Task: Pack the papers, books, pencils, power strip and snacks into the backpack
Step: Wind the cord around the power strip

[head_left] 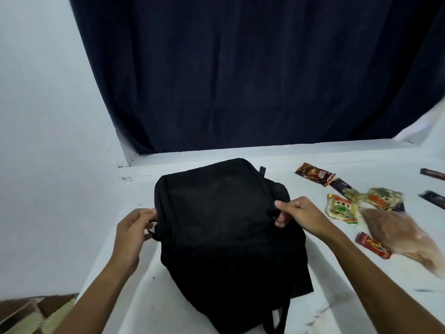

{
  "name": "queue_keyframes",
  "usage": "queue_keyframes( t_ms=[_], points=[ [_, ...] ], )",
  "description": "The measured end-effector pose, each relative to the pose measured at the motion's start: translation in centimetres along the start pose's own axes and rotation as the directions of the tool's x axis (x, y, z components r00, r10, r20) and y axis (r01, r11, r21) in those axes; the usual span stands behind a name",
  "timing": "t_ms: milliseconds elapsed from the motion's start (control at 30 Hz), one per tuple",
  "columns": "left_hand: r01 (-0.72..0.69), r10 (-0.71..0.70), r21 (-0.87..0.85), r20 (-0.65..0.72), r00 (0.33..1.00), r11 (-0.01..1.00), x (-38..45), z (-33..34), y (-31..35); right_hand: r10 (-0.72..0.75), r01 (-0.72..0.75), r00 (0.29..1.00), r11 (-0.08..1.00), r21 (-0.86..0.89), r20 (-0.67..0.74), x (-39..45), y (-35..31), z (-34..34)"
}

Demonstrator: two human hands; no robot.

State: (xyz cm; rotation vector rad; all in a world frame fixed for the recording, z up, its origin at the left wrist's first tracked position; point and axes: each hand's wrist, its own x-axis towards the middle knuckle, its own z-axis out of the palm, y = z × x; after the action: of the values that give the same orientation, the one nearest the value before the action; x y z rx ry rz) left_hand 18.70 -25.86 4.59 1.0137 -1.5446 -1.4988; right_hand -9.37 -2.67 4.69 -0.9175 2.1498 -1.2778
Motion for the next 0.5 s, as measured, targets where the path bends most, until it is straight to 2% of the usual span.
queue_keyframes(
  t_ms=[67, 167, 200, 267, 333, 433, 500],
  points=[
    [0.089, -0.094, 0.088, 0.054, 0.994, 0.992, -0.3, 0.2, -0.9, 0.015, -0.016, 1.0, 0.998, -0.059, -0.027, -0.6, 0.9, 0.1],
    [0.19, -0.206, 0.134, 0.124, 0.971, 0.973, -0.5, 1.1, -1.6, -0.004, -0.053, 0.937, 0.987, -0.152, -0.349, -0.4, 2.8, 0.7],
    [0.201, -0.22, 0.144, 0.134, 0.966, 0.969, -0.5, 1.5, -1.7, 0.04, -0.11, 0.919, 0.981, -0.157, -0.393, -0.4, 3.0, 0.9],
    [0.188, -0.209, 0.169, 0.122, 0.97, 0.968, 0.0, 2.3, -2.0, 0.2, -0.245, 0.928, 0.963, -0.11, -0.315, -0.2, 3.4, 1.1],
    [0.165, -0.186, 0.194, 0.098, 0.978, 0.967, 0.4, 3.2, -2.2, 0.279, -0.304, 0.936, 0.948, -0.092, -0.213, 0.0, 3.7, 1.4],
    [0.14, -0.163, 0.322, 0.045, 0.986, 0.936, 0.0, 4.9, -2.4, 0.239, -0.263, 0.954, 0.956, -0.127, -0.181, 1.3, 4.4, 2.2],
    [0.132, -0.133, 0.487, -0.033, 0.991, 0.864, -0.5, 6.3, -2.5, 0.165, -0.192, 0.976, 0.961, -0.198, -0.142, 2.4, 4.9, 2.6]
  ],
)
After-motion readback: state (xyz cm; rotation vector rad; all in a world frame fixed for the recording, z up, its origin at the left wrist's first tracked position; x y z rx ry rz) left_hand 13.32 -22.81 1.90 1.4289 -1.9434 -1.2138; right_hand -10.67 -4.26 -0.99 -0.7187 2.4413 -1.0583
